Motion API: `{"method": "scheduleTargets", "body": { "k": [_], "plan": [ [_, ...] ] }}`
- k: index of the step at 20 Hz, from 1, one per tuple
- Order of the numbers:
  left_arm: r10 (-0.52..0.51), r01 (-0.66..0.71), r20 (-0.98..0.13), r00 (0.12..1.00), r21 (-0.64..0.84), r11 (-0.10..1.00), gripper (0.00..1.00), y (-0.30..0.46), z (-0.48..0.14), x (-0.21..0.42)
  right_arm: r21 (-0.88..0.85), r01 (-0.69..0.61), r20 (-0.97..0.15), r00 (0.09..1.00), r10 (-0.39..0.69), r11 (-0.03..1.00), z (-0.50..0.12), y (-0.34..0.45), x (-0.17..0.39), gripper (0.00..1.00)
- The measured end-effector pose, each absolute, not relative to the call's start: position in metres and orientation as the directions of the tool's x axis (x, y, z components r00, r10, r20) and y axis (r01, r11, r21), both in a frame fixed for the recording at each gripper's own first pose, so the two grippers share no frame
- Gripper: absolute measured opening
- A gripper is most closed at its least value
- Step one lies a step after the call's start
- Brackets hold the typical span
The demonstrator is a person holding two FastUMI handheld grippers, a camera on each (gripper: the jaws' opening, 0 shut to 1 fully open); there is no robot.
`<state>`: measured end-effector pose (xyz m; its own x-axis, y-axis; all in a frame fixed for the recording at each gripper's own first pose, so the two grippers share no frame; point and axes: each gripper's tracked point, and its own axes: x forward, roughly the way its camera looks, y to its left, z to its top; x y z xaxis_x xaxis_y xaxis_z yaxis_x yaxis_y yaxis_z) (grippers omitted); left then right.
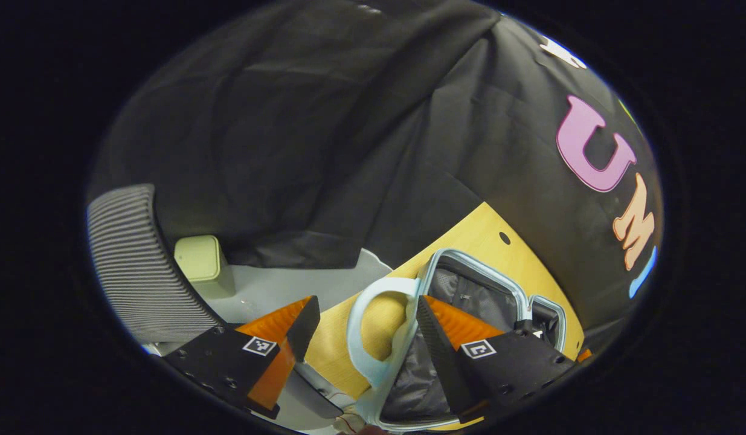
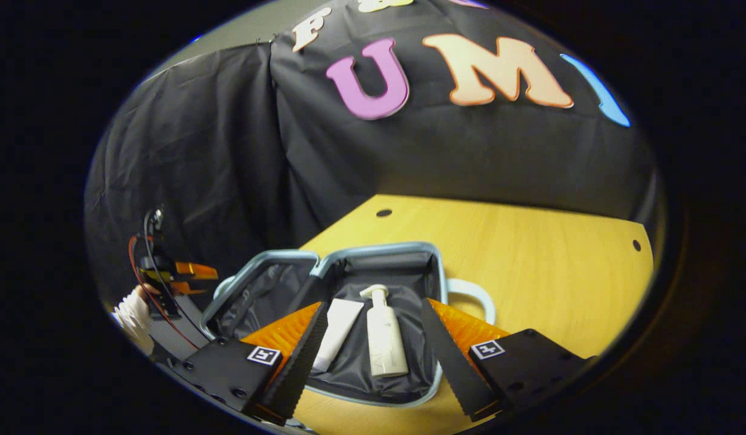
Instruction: First open the suitcase, pack the skin care products into it, and then close the suitcase.
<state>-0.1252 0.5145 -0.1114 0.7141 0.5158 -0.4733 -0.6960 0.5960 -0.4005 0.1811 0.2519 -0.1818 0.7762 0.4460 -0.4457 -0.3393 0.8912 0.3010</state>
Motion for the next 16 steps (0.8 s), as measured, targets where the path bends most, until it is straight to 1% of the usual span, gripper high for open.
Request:
{"method": "scheduleTargets", "body": {
  "k": [1, 2, 5, 7, 8, 9, 10, 11, 13, 14, 15, 16],
  "plan": [
    [0.499, -0.689, -0.481, 0.721, -0.422, 0.589, 0.99, 0.518, -0.120, -0.122, 0.291, -0.322, -0.423, 0.801, 0.423, 0.901, -0.166, 0.236, 0.177, 0.98],
    [0.488, -0.687, -0.487, 0.724, -0.442, 0.577, 0.95, 0.522, -0.126, -0.120, 0.274, -0.303, -0.410, 0.822, 0.396, 0.913, -0.154, 0.220, 0.173, 0.98],
    [0.429, -0.662, -0.506, 0.748, -0.522, 0.538, 0.95, 0.524, -0.145, -0.110, 0.199, -0.219, -0.398, 0.873, 0.283, 0.955, -0.130, 0.167, 0.160, 0.98],
    [0.399, -0.644, -0.507, 0.764, -0.567, 0.513, 0.88, 0.521, -0.152, -0.104, 0.189, -0.154, -0.399, 0.890, 0.220, 0.970, -0.120, 0.142, 0.151, 0.98],
    [0.391, -0.648, -0.518, 0.761, -0.576, 0.498, 0.72, 0.520, -0.157, -0.101, 0.194, -0.133, -0.398, 0.895, 0.202, 0.972, -0.117, 0.135, 0.148, 0.98],
    [0.376, -0.645, -0.526, 0.763, -0.582, 0.495, 0.71, 0.516, -0.161, -0.099, 0.190, -0.116, -0.391, 0.902, 0.183, 0.975, -0.113, 0.126, 0.145, 0.98],
    [0.366, -0.641, -0.528, 0.766, -0.583, 0.500, 0.59, 0.512, -0.163, -0.096, 0.182, -0.102, -0.387, 0.907, 0.167, 0.978, -0.111, 0.118, 0.145, 0.98],
    [0.360, -0.642, -0.536, 0.764, -0.574, 0.508, 0.63, 0.510, -0.165, -0.094, 0.168, -0.091, -0.383, 0.911, 0.150, 0.982, -0.108, 0.111, 0.143, 0.98],
    [0.371, -0.662, -0.554, 0.745, -0.543, 0.517, 0.36, 0.513, -0.165, -0.095, 0.144, -0.068, -0.373, 0.920, 0.118, 0.987, -0.103, 0.099, 0.141, 0.98],
    [0.386, -0.674, -0.559, 0.734, -0.531, 0.514, 0.17, 0.515, -0.163, -0.097, 0.139, -0.057, -0.369, 0.924, 0.105, 0.989, -0.101, 0.095, 0.139, 0.98],
    [0.386, -0.679, -0.566, 0.729, -0.524, 0.514, 0.07, 0.511, -0.160, -0.096, 0.138, -0.048, -0.372, 0.923, 0.097, 0.989, -0.102, 0.091, 0.138, 0.98],
    [0.388, -0.685, -0.572, 0.722, -0.515, 0.516, 0.12, 0.512, -0.154, -0.097, 0.140, -0.040, -0.376, 0.922, 0.090, 0.989, -0.103, 0.088, 0.136, 0.98]
  ]
}}
